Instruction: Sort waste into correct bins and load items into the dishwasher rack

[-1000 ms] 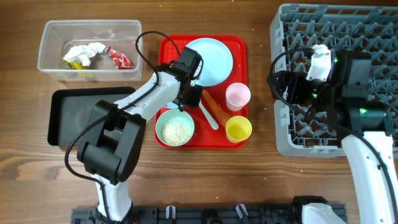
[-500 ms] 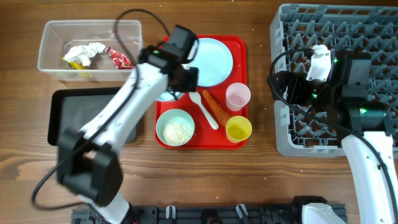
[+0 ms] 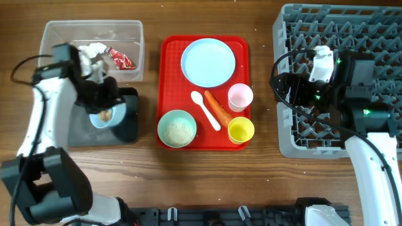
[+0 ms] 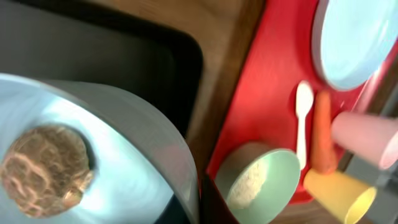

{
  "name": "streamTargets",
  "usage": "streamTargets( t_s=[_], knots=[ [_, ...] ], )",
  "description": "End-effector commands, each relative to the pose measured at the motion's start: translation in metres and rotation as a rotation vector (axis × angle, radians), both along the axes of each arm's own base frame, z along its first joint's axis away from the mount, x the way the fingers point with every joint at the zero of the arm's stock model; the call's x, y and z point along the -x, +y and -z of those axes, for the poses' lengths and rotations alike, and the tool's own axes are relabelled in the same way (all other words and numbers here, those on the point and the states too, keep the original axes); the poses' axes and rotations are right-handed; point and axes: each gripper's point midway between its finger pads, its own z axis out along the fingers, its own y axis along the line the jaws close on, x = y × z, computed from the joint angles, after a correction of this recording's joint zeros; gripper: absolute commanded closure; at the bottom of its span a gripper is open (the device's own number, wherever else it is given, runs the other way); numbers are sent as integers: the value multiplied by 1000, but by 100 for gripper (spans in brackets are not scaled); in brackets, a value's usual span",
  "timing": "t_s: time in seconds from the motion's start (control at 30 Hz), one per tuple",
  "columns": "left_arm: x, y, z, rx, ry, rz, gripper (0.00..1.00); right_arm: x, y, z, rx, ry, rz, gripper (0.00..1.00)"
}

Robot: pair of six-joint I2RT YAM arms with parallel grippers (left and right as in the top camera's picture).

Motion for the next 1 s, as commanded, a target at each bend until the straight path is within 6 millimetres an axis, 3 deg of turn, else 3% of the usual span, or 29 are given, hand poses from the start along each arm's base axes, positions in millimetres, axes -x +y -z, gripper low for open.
streamTargets(
  t_s=[0.0,0.23,0.37,0.6,0.87,0.97],
  knots=[
    [-6,24,-4,181,-119,-57,96,0,4,-3,0,-5,-28,0],
    [-10,62,-52,471,-418,-117,96,3,4,-1,-5,12,-23,0],
    [-14,78,-68,587,-518,-164,96,4,4,0,-5,18,-23,0],
    [-22,99,-33,775,-560,-228,96,5,4,1,-5,24,-23,0],
    [-26,98,-57,910,-663,-236,96,7,4,2,-5,34,-23,0],
    [-26,89,-63,915,-653,-217,96,7,4,2,-5,34,-23,0]
  ],
)
